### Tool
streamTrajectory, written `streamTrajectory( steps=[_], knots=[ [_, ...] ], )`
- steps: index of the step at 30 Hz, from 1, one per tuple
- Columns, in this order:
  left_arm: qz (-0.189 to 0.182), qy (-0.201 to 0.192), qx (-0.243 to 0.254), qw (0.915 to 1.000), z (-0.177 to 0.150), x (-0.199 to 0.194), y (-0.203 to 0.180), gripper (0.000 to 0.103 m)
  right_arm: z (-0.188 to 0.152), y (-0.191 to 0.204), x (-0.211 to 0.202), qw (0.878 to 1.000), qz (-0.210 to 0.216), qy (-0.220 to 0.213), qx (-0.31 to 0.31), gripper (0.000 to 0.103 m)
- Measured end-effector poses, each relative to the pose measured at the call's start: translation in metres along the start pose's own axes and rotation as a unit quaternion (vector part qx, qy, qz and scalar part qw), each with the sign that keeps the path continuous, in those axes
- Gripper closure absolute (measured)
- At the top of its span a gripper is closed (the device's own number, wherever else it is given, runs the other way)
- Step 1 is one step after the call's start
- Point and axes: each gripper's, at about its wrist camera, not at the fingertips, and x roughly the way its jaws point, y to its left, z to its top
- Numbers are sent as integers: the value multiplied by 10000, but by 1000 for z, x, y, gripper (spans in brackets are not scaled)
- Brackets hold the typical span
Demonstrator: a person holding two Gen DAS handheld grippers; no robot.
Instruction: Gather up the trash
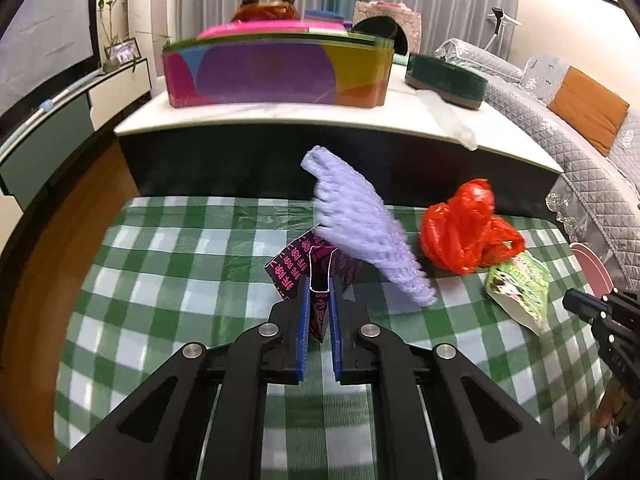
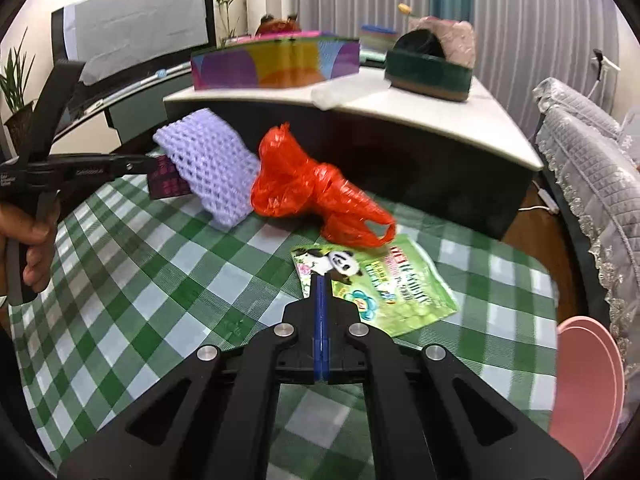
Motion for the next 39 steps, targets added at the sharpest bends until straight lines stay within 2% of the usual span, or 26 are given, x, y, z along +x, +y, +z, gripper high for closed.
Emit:
streamTrajectory(
  steps=[7,9,11,12,17,22,23,25,27,31,39],
  knots=[
    [207,-44,-244,9995,0,-45,0,94,4,1,-14,9998,-7,-131,140,95],
    [247,-81,-225,9994,-1,-59,-3,94,4,5,-10,9999,-41,-130,86,74],
    [237,-123,-226,9994,-2,-71,-3,94,2,9,-4,9999,-128,-110,-23,64],
    [232,-152,-232,9993,-3,-76,-3,94,1,10,1,9998,-175,-62,-77,64],
    [25,-385,-425,9984,-5,-99,-2,94,-3,10,28,9991,-306,214,-193,64],
    [-80,-469,-188,9987,-3,-99,-18,94,-6,11,47,9971,-465,476,-381,64],
    [-101,-490,-139,9986,-2,-99,-21,94,-7,10,50,9967,-477,529,-398,65],
    [-125,-501,-98,9986,0,-98,-24,94,-7,10,52,9964,-486,550,-412,77],
    [-173,-517,-71,9985,2,-98,-27,94,-6,10,49,9964,-502,495,-468,90],
    [-235,-583,13,9980,6,-99,-36,94,-3,11,35,9969,-499,321,-513,95],
    [-447,-728,201,9961,7,-109,-59,94,8,-2,-27,9973,-621,-286,-286,102]
  ],
)
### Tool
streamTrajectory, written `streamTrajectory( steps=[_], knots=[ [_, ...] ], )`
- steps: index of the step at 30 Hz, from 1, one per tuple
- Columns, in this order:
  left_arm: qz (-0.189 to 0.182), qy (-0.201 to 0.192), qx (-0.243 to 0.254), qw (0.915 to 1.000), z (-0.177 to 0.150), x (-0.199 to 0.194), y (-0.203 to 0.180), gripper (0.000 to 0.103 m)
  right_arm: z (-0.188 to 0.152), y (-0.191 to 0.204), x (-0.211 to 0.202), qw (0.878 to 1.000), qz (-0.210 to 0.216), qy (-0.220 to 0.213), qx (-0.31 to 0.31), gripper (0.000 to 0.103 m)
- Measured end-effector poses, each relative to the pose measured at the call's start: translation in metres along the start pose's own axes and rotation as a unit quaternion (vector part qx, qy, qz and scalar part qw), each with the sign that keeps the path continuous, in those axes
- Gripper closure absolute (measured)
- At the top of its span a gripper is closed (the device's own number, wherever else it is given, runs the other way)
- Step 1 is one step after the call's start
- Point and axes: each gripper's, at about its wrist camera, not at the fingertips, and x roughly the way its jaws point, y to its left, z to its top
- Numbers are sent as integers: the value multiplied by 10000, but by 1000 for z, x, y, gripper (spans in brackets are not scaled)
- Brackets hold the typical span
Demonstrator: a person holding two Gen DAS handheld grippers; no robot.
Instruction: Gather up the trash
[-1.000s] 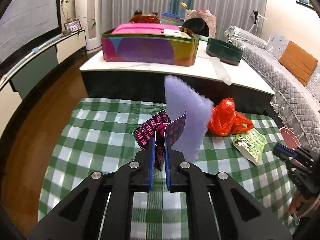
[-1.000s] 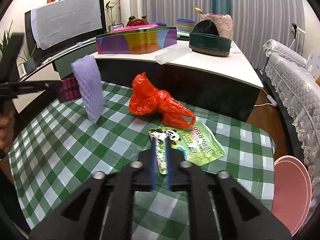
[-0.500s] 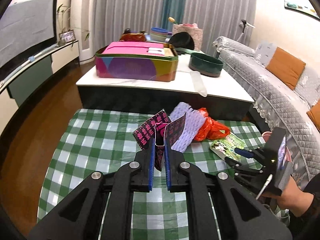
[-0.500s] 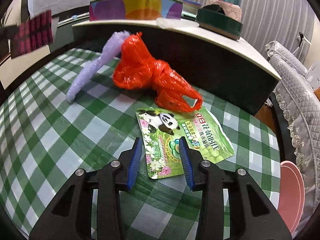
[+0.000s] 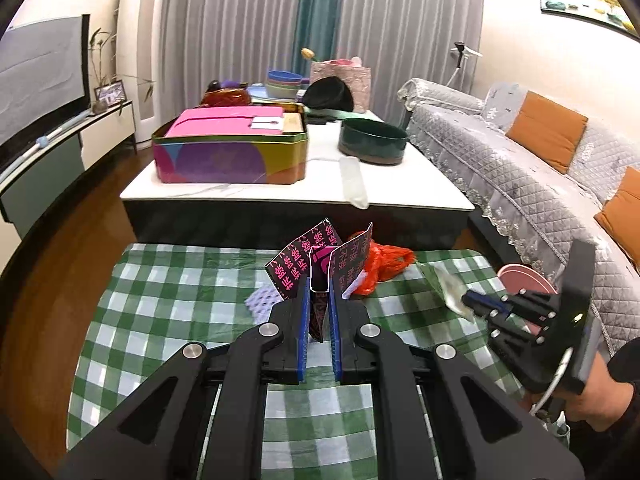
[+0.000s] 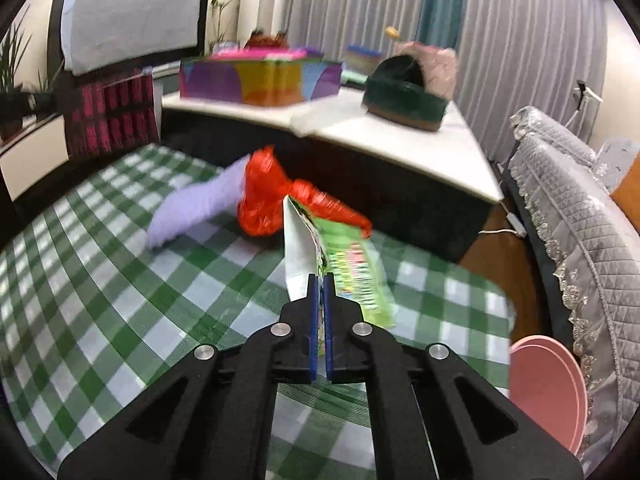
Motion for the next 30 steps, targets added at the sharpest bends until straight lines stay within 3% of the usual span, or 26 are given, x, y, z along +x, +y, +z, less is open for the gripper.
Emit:
streamTrajectory(
  steps=[18,30],
  knots=[
    [-478,-137,301,9983,-12,-11,-58,94,12,-55,-115,9949,-216,-586,786,102],
    [-691,-226,275,9970,-14,-12,-95,94,6,-138,-175,9880,-802,-853,1006,102]
  ],
)
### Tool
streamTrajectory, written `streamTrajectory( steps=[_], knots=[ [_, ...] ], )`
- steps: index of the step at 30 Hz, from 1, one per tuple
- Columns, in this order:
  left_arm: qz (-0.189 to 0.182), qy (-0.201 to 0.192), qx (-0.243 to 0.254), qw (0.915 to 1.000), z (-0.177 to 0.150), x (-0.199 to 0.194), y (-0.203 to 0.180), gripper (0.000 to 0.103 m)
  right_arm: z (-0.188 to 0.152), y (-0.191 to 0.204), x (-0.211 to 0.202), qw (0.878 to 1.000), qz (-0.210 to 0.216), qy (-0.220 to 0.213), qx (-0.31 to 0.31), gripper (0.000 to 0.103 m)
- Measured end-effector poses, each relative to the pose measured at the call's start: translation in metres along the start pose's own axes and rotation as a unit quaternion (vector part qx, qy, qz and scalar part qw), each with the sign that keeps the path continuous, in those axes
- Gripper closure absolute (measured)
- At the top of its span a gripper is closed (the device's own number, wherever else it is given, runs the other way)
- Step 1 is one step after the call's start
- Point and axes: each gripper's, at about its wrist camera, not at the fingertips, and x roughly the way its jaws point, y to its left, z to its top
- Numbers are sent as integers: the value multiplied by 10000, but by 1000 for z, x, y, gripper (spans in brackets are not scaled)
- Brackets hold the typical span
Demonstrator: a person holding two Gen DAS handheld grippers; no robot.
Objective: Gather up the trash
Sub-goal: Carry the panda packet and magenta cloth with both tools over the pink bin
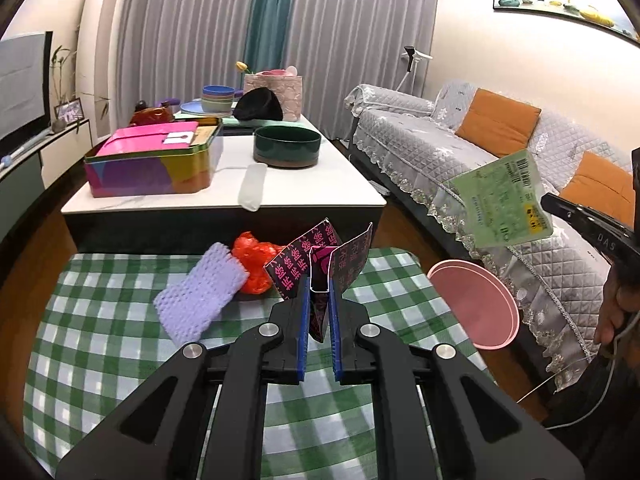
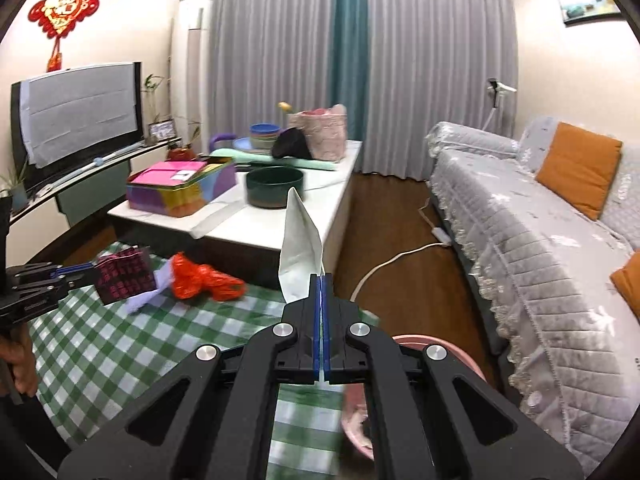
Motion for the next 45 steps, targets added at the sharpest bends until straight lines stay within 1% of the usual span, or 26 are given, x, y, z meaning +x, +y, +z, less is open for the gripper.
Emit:
streamTrajectory(
  steps=[5,11,22,33,38,45],
  knots=[
    [-65,-43,111,9999,5,4,-23,94,-2,-38,-5,9995,-201,-77,252,102],
    [-217,66,165,9996,3,20,-51,94,-18,-76,-3,9969,-400,-135,663,102],
    [-449,211,316,9983,3,55,-96,94,-34,-117,2,9908,-764,-180,1100,102],
    [-729,322,529,9954,7,86,-137,94,-38,-141,-1,9860,-1092,-183,1246,102],
    [-843,354,628,9938,9,96,-151,94,-40,-153,1,9833,-1178,-175,1374,102],
    [-980,384,748,9916,13,112,-172,94,-45,-160,6,9823,-1243,-115,1400,102]
  ],
)
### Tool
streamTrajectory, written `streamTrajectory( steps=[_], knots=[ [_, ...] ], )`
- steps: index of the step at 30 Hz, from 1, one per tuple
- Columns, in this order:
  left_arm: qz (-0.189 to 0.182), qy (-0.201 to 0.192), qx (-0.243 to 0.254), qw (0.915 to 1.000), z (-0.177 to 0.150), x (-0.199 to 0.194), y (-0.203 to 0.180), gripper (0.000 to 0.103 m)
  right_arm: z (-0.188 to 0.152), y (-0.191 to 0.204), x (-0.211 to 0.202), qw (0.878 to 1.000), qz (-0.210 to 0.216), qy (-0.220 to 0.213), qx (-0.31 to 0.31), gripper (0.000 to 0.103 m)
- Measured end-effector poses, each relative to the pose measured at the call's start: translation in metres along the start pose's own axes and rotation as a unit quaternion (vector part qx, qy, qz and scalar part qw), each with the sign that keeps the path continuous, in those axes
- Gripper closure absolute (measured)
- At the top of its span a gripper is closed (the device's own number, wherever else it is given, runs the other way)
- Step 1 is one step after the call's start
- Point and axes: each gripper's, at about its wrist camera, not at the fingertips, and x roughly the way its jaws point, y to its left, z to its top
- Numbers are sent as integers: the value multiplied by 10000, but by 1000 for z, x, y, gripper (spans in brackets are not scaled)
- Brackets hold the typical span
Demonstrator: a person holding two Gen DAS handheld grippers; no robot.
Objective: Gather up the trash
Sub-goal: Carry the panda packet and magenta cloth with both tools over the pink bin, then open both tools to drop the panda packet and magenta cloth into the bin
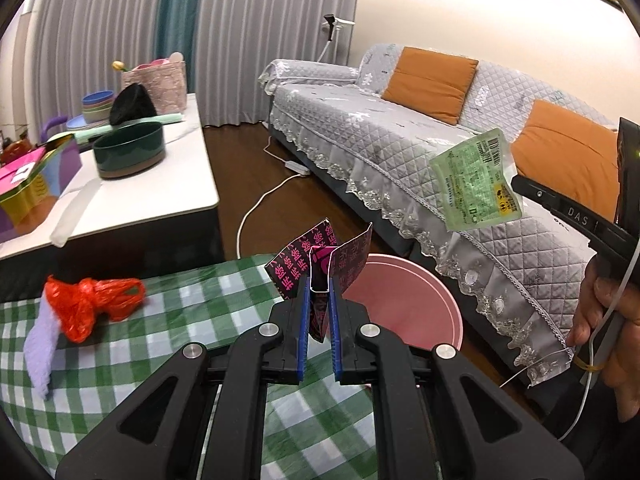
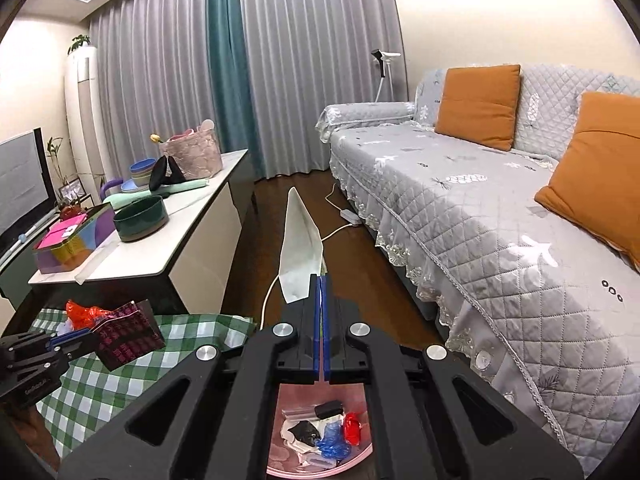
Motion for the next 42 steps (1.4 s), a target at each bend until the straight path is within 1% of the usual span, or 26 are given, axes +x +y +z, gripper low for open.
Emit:
streamTrajectory(
  steps=[9,19,28,30,31,32,33,34,35,42],
  knots=[
    [-119,85,89,9999,8,29,-15,94,-6,-1,10,9999,-11,146,-39,102],
    [-213,283,220,9991,9,67,-35,94,-12,-4,26,9995,-20,306,-71,102],
    [-301,423,269,9983,6,87,-45,94,-16,-5,35,9991,-34,390,-144,102],
    [-381,509,279,9976,6,91,-47,92,-16,-5,36,9991,-61,387,-156,99],
    [-378,558,262,9974,5,92,-46,87,-16,-6,36,9991,-119,368,-160,96],
    [-364,564,235,9975,5,92,-45,83,-16,-7,37,9991,-168,364,-156,83],
    [-349,550,207,9977,5,92,-44,79,-16,-8,36,9991,-200,347,-128,63],
    [-335,540,183,9978,5,91,-43,79,-15,-9,36,9992,-219,323,-93,55],
    [-326,540,179,9978,4,89,-43,79,-15,-11,34,9993,-247,283,-55,50],
    [-224,468,146,9985,4,72,-34,79,-16,-8,34,9993,-232,297,-79,50]
  ],
)
